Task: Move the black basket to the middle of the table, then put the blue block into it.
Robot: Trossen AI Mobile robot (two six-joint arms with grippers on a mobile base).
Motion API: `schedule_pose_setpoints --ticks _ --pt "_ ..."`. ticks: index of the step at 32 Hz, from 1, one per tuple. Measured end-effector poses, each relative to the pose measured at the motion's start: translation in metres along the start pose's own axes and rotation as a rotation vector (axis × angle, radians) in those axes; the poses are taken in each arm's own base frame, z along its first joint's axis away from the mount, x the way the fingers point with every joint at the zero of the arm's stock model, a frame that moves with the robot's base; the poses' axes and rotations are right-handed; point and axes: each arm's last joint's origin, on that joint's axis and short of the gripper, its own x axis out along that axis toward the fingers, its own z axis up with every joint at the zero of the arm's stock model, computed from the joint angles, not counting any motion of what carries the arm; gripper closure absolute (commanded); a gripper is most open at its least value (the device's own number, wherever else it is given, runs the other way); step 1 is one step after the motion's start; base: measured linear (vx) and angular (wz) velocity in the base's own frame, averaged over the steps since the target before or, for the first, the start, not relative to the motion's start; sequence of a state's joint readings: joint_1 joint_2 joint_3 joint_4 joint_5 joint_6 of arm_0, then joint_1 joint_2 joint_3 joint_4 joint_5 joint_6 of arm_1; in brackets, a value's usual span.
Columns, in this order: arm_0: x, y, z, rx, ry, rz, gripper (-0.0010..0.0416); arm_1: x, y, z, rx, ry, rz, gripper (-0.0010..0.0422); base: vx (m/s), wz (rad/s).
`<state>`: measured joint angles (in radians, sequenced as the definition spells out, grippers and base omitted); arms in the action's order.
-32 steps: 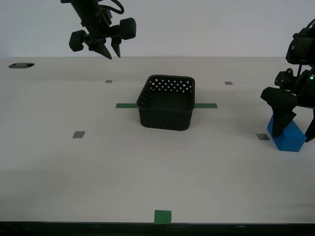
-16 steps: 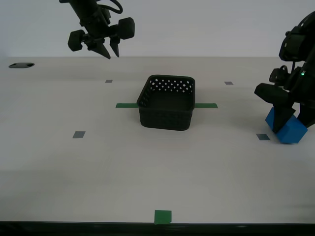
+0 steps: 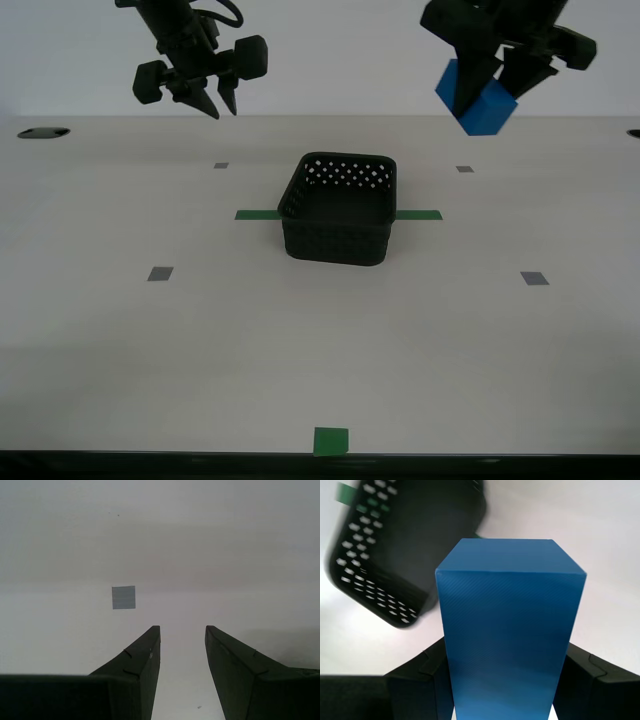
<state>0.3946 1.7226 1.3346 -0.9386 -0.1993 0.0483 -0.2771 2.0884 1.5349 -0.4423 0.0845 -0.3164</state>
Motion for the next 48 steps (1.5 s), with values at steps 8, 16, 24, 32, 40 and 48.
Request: schedule_pose_setpoints --ticks 8,16,24,32,40,48 --pt "0.056 0.066 0.048 -0.191 0.073 0.09 0.0407 0.0 0.003 0.0 0.014 0.01 0.007 0.0296 0.0 -0.007" --pt "0.108 0.09 0.069 -0.268 0.097 0.12 0.0405 -0.001 0.01 -0.002 0.046 0.043 0.048 0.0296 -0.001 -0.005" --pt "0.105 0.091 0.071 -0.338 0.068 0.127 0.0313 -0.001 0.015 -0.001 0.039 0.035 0.077 0.0295 0.0 0.0" --pt "0.107 0.091 0.071 -0.341 0.067 0.127 0.0093 -0.001 0.018 0.0 0.035 0.034 0.08 0.0296 0.0 0.0" --pt "0.108 0.083 0.073 -0.334 0.038 -0.054 0.0022 -0.002 0.019 0.0 0.032 0.037 0.083 0.0295 0.0 0.0" --pt "0.103 0.051 0.083 -0.267 0.013 -0.106 0.0014 -0.002 0.021 -0.002 0.027 0.055 0.089 0.0295 0.0 0.0"
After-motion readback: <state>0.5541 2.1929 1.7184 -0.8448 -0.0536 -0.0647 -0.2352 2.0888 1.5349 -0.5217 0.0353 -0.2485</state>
